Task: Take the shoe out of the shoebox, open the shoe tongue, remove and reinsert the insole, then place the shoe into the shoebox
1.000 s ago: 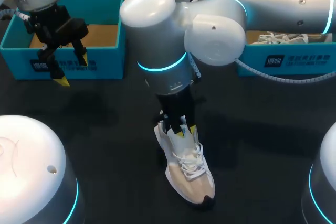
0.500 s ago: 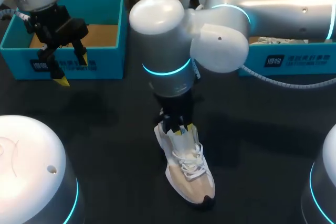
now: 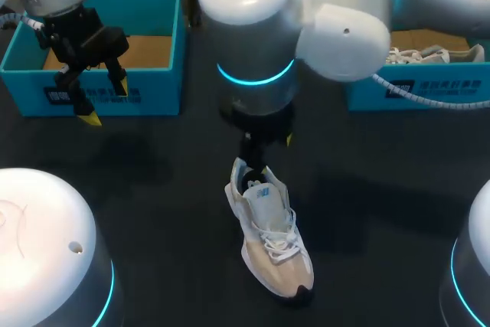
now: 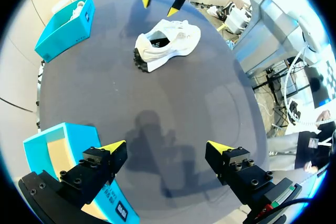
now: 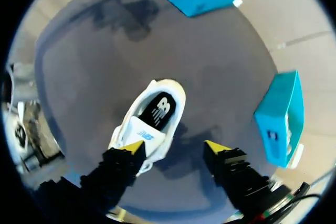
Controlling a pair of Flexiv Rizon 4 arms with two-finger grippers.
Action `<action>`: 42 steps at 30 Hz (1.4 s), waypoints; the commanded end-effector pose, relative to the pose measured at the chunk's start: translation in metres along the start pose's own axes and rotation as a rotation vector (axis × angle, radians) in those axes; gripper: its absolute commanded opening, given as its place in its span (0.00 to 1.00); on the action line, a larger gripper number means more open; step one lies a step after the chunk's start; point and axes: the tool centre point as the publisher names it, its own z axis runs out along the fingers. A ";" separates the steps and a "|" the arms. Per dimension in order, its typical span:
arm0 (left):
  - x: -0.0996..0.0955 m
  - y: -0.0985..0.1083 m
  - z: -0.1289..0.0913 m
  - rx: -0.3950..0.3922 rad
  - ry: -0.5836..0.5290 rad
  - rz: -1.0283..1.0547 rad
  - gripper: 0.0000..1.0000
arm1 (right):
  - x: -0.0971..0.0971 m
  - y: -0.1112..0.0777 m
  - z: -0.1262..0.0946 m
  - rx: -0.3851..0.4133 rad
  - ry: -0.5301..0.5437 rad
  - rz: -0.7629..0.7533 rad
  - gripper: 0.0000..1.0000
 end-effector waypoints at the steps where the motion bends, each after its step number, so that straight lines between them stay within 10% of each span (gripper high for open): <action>1: 0.001 0.000 0.000 -0.004 -0.001 0.001 1.00 | -0.013 -0.001 -0.003 -0.219 0.034 -0.435 1.00; 14: 0.001 0.000 0.000 -0.004 -0.001 0.001 1.00 | -0.014 0.003 -0.002 -0.229 0.051 -0.498 1.00; 42: 0.001 0.000 0.000 -0.004 -0.001 0.001 1.00 | -0.008 0.073 0.051 -0.122 0.002 -0.772 1.00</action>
